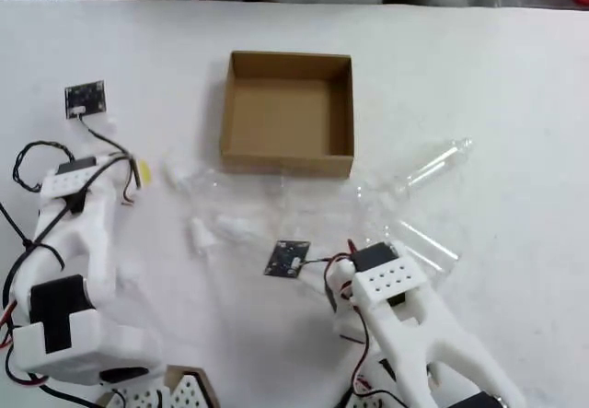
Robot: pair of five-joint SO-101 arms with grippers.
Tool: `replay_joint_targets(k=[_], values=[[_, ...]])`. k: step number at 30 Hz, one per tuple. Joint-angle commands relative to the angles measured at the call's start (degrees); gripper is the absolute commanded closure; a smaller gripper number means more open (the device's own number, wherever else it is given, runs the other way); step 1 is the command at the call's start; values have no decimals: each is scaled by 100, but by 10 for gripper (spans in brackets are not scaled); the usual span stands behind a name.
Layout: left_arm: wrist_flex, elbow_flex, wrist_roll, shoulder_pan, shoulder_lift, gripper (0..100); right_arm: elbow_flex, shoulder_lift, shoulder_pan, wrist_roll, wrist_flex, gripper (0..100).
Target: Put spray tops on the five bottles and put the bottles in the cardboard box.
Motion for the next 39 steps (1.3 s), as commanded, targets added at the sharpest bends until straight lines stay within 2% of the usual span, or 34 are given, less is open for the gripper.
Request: replay_joint_targets(k=[1, 3, 11, 18, 22, 25, 31, 36, 39], values=[[-114, -299, -44, 75, -57, 798, -44, 57, -75, -35, -189, 955], [-114, -299, -44, 75, -57, 798, -44, 4, -75, -26, -189, 985], [-114, -299, -44, 75, -57, 799, -1187, 4, -312, 35, 426, 972], [-114, -299, -44, 75, -57, 799, -1829, 48, -1684, 1653, 822, 971], [-114, -299, -44, 66, -57, 799, -1960, 57, -2079, 2444, 804, 970], [-114, -299, -44, 66, -57, 798, -1934, 57, -2079, 2435, 620, 946], [-114, -299, -44, 66, -57, 797, -2013, 259, -1965, 1855, 479, 746], [-105, -299, -44, 66, -57, 797, -2154, 585, -1921, 1486, 400, 731], [-97, -299, -44, 66, -57, 797, -2541, 567, -1596, 1240, 602, 732]])
